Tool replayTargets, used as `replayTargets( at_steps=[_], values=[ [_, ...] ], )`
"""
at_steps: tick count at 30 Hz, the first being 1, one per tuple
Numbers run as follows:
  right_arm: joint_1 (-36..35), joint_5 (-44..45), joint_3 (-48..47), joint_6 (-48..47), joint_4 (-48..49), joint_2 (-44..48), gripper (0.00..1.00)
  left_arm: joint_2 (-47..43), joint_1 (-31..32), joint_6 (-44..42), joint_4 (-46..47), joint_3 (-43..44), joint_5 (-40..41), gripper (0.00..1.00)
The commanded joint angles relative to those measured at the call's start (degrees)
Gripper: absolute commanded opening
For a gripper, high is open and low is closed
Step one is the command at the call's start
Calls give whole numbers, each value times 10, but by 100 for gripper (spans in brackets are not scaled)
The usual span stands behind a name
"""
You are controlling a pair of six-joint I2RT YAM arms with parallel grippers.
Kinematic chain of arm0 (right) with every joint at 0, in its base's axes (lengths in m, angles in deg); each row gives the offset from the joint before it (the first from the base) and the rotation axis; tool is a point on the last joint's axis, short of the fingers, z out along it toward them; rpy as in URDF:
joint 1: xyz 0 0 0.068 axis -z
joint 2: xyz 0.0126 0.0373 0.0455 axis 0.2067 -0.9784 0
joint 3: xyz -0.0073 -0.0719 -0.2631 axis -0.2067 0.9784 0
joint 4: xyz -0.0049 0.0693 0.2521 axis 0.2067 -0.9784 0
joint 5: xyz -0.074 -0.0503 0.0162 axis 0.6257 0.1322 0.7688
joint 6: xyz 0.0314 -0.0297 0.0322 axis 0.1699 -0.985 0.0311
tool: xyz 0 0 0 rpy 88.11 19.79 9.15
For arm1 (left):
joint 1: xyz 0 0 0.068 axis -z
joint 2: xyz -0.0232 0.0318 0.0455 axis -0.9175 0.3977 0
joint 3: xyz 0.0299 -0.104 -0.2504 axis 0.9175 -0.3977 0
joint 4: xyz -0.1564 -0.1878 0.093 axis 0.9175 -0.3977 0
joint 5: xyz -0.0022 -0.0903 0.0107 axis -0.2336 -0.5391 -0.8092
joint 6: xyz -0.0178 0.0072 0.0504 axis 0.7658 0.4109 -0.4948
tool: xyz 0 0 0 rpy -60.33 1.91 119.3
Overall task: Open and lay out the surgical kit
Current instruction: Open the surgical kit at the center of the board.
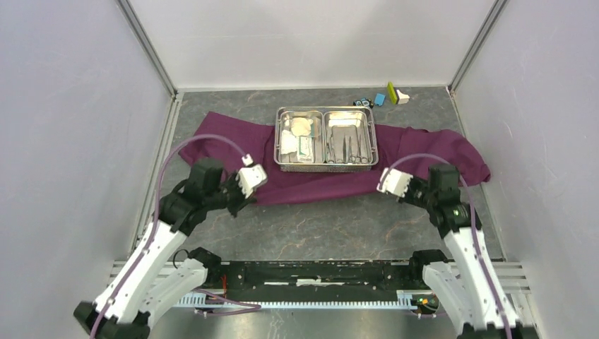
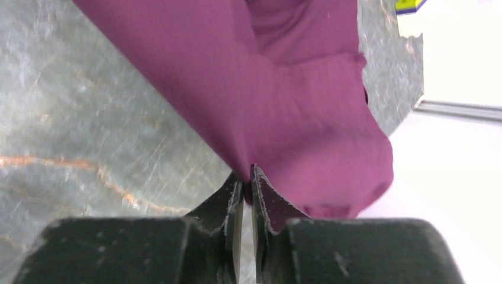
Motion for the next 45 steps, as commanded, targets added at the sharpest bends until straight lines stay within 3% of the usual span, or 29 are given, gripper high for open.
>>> replayTargets(
  at_steps=[1, 4, 7, 11, 13, 14, 18, 24, 32, 40, 45],
  values=[
    [13, 59, 51, -47, -96, 131, 19, -105, -9, -96, -187, -26, 10, 2],
    [13, 49, 64, -71, -156, 204, 33, -159, -10, -133, -229, -8, -29, 3],
    [13, 41, 63, -75, -185, 238, 49, -159, -10, -150, -245, 1, -51, 31],
    [13, 33, 47, -49, -168, 229, 58, -161, -10, -153, -237, 2, -66, 78],
    [13, 23, 31, -29, -140, 200, 61, -163, -9, -145, -219, 11, -78, 96],
    [13, 14, 24, -15, -120, 178, 63, -161, -9, -134, -203, 17, -77, 100],
    [13, -4, -5, 69, -11, 53, 72, -108, -9, -43, -58, 20, 16, 100],
    [14, 2, -37, 184, 129, -131, 84, 135, -25, 22, 107, 40, 175, 100],
    [34, 97, -76, 227, 222, -283, 87, 430, -181, 139, 155, 188, 111, 94],
    [83, 75, -94, 216, 213, -317, 87, 525, -179, 195, 160, 220, 89, 97],
    [103, 71, -101, 212, 208, -327, 87, 543, -152, 202, 165, 212, 132, 96]
  ],
)
